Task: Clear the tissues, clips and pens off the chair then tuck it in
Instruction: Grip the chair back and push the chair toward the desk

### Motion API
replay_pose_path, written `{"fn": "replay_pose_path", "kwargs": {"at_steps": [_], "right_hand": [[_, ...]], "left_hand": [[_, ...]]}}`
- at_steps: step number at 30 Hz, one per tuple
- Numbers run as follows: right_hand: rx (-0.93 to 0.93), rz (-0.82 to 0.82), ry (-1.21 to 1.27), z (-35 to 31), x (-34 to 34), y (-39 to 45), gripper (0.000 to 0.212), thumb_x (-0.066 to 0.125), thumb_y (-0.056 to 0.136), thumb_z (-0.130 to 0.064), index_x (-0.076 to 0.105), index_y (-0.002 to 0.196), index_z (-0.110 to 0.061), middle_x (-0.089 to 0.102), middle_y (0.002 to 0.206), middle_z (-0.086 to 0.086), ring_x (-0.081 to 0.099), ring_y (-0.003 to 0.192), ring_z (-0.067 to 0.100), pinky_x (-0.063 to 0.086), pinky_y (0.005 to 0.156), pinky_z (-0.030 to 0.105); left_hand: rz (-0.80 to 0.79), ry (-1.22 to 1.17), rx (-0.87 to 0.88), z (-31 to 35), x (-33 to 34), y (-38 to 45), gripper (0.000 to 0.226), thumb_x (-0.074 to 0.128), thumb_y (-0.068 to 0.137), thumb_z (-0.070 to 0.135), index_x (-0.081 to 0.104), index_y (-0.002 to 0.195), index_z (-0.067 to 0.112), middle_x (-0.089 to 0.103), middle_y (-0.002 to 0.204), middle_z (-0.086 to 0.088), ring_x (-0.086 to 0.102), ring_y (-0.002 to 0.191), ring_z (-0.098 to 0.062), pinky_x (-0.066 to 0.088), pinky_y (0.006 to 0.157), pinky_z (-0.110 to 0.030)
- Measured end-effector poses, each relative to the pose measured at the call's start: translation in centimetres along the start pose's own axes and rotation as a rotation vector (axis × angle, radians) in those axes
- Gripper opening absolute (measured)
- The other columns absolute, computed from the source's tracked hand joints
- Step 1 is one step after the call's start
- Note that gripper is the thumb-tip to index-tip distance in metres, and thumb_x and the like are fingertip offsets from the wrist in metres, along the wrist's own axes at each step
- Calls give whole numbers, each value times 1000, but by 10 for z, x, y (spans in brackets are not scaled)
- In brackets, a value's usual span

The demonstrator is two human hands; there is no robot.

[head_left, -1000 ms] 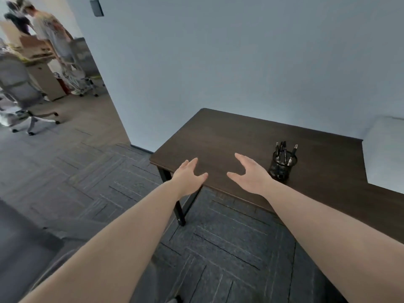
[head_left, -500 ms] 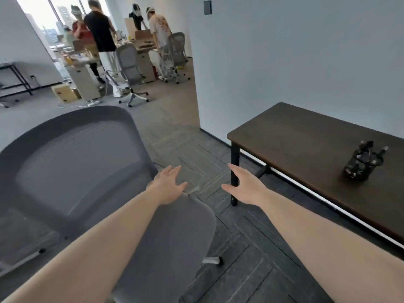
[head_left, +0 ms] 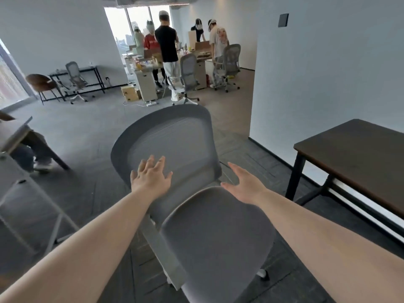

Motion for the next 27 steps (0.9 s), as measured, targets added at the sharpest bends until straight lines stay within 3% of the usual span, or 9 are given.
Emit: {"fn": "replay_pose_path", "kwargs": {"at_steps": [6, 10, 16, 22, 27], "right_hand": [[35, 27, 25, -75, 60, 69, 75, 55, 92, -43, 16, 152, -25, 22, 159, -6, 21, 146, 15, 20, 120, 35], [102, 53, 67, -118, 95, 118, 74, 54, 92, -44, 17, 152, -24, 26, 158, -4, 22, 146, 17, 22, 119, 38], [122, 83, 119, -160, 118, 155, 71, 52, 93, -45, 17, 152, -27, 25, 158, -5, 23, 146, 19, 21, 119, 35], [183, 133, 183, -160, 114, 160, 70, 53, 92, -47, 18, 151, -30, 27, 158, -1, 28, 144, 23, 27, 116, 40], [204, 175, 256, -165, 113, 157, 72, 53, 93, -47, 18, 151, -23, 26, 158, 1, 27, 144, 24, 25, 116, 41]], "left_hand": [[124, -2, 49, -80, -28, 92, 67, 35, 96, 50, 1, 151, 33, -8, 162, 2, -9, 149, -24, 2, 121, -49], [96, -24, 69, -124, -34, 152, 73, 36, 95, 51, -8, 150, 34, -11, 162, 3, -9, 149, -29, 8, 118, -54], [-111, -274, 116, -143, -14, 202, 81, 47, 94, 40, -5, 153, 20, 24, 156, -11, 37, 136, -35, 38, 105, -45], [4, -185, 242, -141, -22, 203, 64, 46, 95, 25, 13, 150, 19, 46, 142, -13, 53, 119, -37, 45, 89, -43], [-8, -215, 345, -138, -27, 185, 66, 51, 91, 28, 20, 149, 19, 50, 140, -9, 54, 118, -34, 46, 91, -41]]}}
Point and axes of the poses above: each hand's wrist, its own y-axis towards the middle knuckle, its own x-axis out of the palm, z = x × y, the point moved 7 cm from there along y, towards the middle knuckle
